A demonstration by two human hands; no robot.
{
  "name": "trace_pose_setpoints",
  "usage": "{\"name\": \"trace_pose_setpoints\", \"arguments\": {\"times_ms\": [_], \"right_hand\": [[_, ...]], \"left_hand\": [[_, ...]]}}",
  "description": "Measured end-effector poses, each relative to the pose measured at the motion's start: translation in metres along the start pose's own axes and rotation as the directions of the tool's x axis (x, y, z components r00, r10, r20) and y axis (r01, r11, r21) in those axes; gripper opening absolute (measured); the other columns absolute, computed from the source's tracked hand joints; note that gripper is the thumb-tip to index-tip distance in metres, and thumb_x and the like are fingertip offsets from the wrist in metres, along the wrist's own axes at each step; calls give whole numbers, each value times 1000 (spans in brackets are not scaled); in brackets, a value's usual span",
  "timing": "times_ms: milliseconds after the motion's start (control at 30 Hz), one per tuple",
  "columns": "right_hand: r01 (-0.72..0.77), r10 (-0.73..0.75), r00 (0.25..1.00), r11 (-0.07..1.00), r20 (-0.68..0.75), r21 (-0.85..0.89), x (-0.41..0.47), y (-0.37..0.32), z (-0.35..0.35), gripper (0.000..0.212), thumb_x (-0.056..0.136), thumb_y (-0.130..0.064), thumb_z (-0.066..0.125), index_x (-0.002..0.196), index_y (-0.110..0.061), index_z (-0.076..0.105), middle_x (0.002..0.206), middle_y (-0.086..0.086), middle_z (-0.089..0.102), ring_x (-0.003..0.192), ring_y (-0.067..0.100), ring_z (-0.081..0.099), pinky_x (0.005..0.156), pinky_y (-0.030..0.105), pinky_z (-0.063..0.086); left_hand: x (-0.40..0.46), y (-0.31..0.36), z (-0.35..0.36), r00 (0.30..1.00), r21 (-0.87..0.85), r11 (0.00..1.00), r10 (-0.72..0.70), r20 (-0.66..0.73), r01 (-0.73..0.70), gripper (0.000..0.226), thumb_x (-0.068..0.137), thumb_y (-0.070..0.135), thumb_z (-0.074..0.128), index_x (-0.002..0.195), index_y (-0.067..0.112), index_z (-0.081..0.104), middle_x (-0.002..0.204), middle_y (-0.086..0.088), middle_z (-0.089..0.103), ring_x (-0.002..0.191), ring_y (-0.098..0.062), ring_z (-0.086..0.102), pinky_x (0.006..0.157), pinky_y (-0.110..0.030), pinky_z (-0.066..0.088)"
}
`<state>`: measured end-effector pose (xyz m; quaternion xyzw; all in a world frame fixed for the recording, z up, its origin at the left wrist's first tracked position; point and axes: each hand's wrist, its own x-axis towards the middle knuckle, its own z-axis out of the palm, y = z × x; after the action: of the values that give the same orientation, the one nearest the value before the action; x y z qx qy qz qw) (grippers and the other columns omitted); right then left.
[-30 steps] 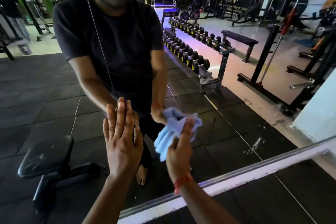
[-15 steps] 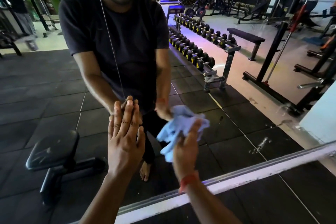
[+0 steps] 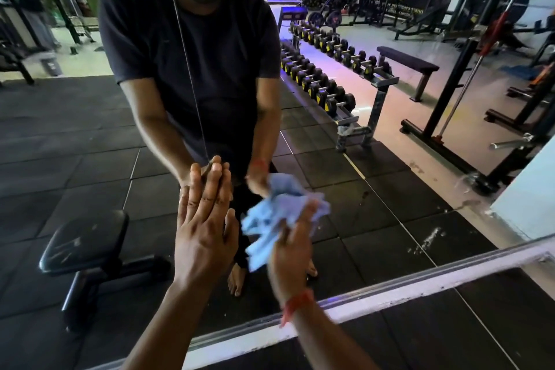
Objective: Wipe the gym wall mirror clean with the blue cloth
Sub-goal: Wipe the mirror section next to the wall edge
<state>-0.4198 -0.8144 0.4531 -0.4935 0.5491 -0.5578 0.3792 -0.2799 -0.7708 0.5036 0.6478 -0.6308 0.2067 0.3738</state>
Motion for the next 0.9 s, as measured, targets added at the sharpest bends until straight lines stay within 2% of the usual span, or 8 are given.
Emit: {"name": "trace_pose_setpoints", "arguments": {"times_ms": [67, 167, 300, 467, 567, 700, 800, 900], "right_hand": [[-79, 89, 975, 995, -202, 57, 51, 3, -29, 53, 108, -20, 41, 159, -18, 27, 142, 5, 54, 122, 17, 61, 89, 19, 43], [-130, 206, 899, 968, -385, 214, 81, 6, -30, 48, 108, -26, 38, 153, -11, 34, 146, 10, 48, 124, 16, 52, 98, 17, 39], [4, -5, 999, 1000, -47, -12, -12, 10, 33, 69, 110, -22, 44, 164, -18, 1, 165, 2, 17, 144, 8, 29, 110, -1, 18], [148, -143, 989, 978, 42, -146, -19, 28, 26, 66, 104, -52, 23, 162, -39, -4, 164, 18, 31, 139, 33, 51, 110, 48, 48], [-22, 4, 986, 994, -165, -109, 38, 34, -8, 62, 106, -24, 39, 163, -25, 14, 160, 22, 37, 136, 38, 52, 112, 37, 44], [-117, 126, 971, 992, -202, 55, 43, 25, -10, 54, 107, -39, 43, 158, -32, 25, 137, 10, 60, 114, 24, 67, 99, 44, 57], [-202, 203, 978, 979, -55, 15, 7, 19, -7, 51, 109, -30, 44, 158, -30, 31, 123, -2, 59, 108, 17, 63, 82, 13, 50], [-391, 381, 907, 920, 180, 24, -15, 31, -24, 24, 104, -26, 58, 125, -28, 69, 116, -3, 69, 114, 18, 66, 104, 31, 50]], "left_hand": [[2, 2, -3, 1000, -1, 1000, -12, 14, 13, 73, 93, 14, 56, 161, 13, 29, 171, 2, 16, 159, -26, 9, 127, -45, 14], [1, 4, -4, 999, -3, 1000, -21, 44, 21, 74, 93, 15, 56, 162, 14, 27, 172, 3, 14, 159, -25, 7, 128, -45, 13], [0, 1, -4, 999, -22, 1000, 4, 47, -3, 70, 96, 16, 54, 161, 11, 27, 172, 1, 14, 159, -28, 8, 128, -45, 11], [-1, -6, -7, 996, -11, 1000, 26, 83, -25, 70, 96, 18, 52, 161, 13, 27, 172, 8, 8, 159, -26, 7, 128, -45, 13], [-1, -3, -9, 994, -12, 1000, 10, 107, -9, 75, 93, 17, 55, 162, 14, 25, 172, 7, 7, 159, -25, 5, 129, -43, 10], [-2, -2, -12, 992, -43, 999, 3, 129, 3, 76, 93, 16, 55, 162, 15, 23, 172, 8, 7, 159, -24, 2, 129, -43, 7], [-6, 1, -11, 994, -113, 993, -24, 107, 36, 73, 92, 12, 57, 160, 14, 31, 171, 8, 14, 159, -24, 7, 129, -43, 9], [-16, 13, -10, 996, -272, 959, -89, -9, 83, 54, 92, 7, 59, 146, 8, 55, 160, 0, 42, 156, -25, 24, 124, -44, 27]]}}
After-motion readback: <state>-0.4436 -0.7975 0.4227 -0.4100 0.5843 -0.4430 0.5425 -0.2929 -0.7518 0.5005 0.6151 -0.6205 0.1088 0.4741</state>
